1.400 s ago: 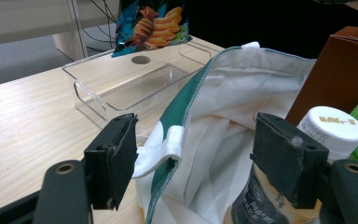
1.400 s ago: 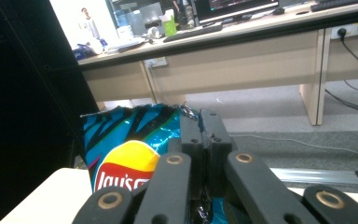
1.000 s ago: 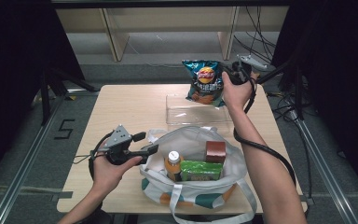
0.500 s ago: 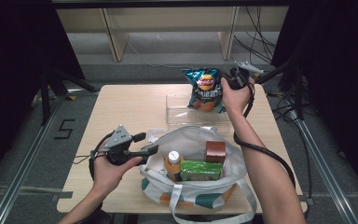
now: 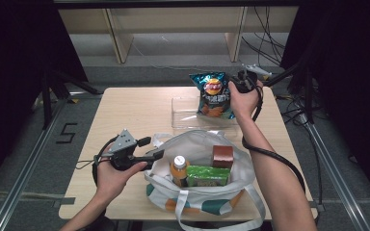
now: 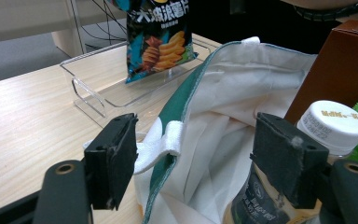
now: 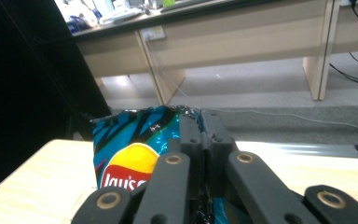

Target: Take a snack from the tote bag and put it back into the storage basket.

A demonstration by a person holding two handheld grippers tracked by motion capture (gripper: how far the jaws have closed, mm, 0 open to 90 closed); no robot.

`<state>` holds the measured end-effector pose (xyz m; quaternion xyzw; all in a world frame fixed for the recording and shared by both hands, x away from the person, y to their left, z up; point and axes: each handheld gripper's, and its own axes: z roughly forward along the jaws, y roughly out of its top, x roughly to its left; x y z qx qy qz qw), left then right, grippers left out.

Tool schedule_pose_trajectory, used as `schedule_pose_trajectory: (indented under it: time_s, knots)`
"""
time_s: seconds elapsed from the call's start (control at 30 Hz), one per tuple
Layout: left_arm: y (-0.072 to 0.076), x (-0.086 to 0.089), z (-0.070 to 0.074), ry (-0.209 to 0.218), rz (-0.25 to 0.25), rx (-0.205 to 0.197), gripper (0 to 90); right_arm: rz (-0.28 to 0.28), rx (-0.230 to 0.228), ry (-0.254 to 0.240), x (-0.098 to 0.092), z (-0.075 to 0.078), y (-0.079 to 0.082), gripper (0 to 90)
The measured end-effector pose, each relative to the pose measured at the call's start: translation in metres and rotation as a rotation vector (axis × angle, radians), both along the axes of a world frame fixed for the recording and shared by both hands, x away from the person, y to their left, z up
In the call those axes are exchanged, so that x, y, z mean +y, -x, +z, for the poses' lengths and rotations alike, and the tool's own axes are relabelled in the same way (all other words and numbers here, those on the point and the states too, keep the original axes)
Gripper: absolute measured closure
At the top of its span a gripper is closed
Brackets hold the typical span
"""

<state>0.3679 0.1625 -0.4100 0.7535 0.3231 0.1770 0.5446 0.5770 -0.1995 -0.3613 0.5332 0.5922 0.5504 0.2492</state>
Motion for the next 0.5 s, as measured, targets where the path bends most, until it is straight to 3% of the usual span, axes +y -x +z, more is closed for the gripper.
schedule_pose_trajectory:
  time_s: [0.17, 0.2, 0.23, 0.3, 0.33, 0.37, 0.5]
  knots:
    - [0.000, 0.000, 0.000, 0.000, 0.001, 0.003, 29.9, 0.020, -0.007, -0.003, 0.003, 0.003, 0.000, 89.2]
    - [0.000, 0.000, 0.000, 0.001, 0.001, 0.003, 29.9, 0.039, -0.023, 0.036, 0.001, 0.003, -0.001, 89.3]
    - [0.001, 0.000, 0.000, -0.001, 0.004, 0.003, 29.9, 0.019, -0.011, 0.009, 0.004, 0.004, -0.001, 89.3]
    - [0.001, 0.001, 0.000, -0.002, 0.004, 0.003, 29.9, 0.025, -0.021, 0.019, 0.002, 0.001, -0.004, 89.2]
    - [0.001, 0.001, 0.000, 0.001, -0.001, -0.001, 29.9, 0.014, -0.008, -0.015, 0.003, 0.000, -0.004, 89.1]
    - [0.001, 0.001, 0.000, 0.000, 0.000, -0.002, 29.9, 0.017, -0.002, 0.008, 0.000, -0.002, -0.004, 89.1]
    - [0.000, 0.001, 0.000, 0.000, 0.002, 0.004, 29.9, 0.008, 0.002, 0.023, -0.003, -0.008, -0.007, 88.4]
